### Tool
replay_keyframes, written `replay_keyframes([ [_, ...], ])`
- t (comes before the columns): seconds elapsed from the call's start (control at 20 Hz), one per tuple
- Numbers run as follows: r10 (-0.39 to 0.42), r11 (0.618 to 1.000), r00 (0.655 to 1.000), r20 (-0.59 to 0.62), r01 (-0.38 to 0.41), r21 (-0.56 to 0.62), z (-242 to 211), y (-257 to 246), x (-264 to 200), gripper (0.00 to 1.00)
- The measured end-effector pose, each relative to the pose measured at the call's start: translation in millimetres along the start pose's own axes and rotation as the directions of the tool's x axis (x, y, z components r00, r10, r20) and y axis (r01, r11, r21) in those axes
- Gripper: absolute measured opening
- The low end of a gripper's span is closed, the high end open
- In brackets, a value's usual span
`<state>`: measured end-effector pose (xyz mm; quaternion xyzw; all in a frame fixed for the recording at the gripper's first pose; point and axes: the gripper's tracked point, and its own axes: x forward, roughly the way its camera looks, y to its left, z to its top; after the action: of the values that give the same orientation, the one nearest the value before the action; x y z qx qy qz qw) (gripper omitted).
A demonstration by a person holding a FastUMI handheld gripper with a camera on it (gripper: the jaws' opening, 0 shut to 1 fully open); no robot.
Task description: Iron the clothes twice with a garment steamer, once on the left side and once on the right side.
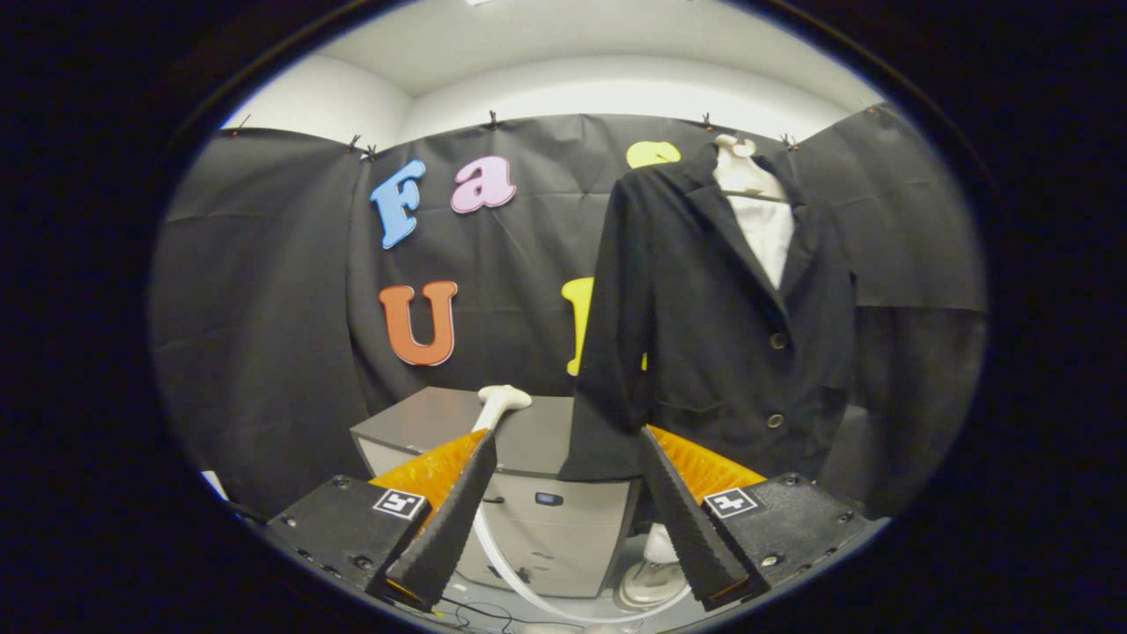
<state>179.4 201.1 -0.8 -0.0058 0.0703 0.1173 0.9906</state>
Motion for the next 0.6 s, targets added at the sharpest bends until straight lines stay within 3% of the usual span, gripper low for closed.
replay_keyframes([
  [0.35, 0.089, 0.996, 0.989, -0.117, -0.091, -0.015, -9, 70, 142, 1.00],
  [0.6, 0.069, 0.995, 0.966, -0.249, -0.085, -0.053, -46, 100, 231, 0.99],
])
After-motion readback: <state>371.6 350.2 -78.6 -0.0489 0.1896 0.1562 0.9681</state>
